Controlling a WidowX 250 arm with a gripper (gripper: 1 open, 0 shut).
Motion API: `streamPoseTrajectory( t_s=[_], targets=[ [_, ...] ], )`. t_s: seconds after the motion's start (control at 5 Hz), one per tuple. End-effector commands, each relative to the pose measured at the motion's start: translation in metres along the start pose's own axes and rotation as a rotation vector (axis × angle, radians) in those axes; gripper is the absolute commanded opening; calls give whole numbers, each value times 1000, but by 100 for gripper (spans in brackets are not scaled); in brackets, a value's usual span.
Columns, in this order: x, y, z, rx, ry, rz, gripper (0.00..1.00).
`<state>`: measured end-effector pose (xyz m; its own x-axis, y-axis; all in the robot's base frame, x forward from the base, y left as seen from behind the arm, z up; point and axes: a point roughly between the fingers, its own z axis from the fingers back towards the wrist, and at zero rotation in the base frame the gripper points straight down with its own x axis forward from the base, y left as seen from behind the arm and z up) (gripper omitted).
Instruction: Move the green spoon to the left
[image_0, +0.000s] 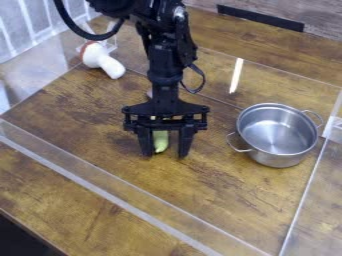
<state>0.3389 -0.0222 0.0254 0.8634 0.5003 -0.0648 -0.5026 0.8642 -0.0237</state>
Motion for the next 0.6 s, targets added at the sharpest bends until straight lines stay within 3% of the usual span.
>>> streamPoseTrajectory(
  t_s=[0.0,0.4],
  targets=[
    [12,-2,17,-17,-43,-19,0],
    [33,11,33,28,-12,-103,0]
  ],
)
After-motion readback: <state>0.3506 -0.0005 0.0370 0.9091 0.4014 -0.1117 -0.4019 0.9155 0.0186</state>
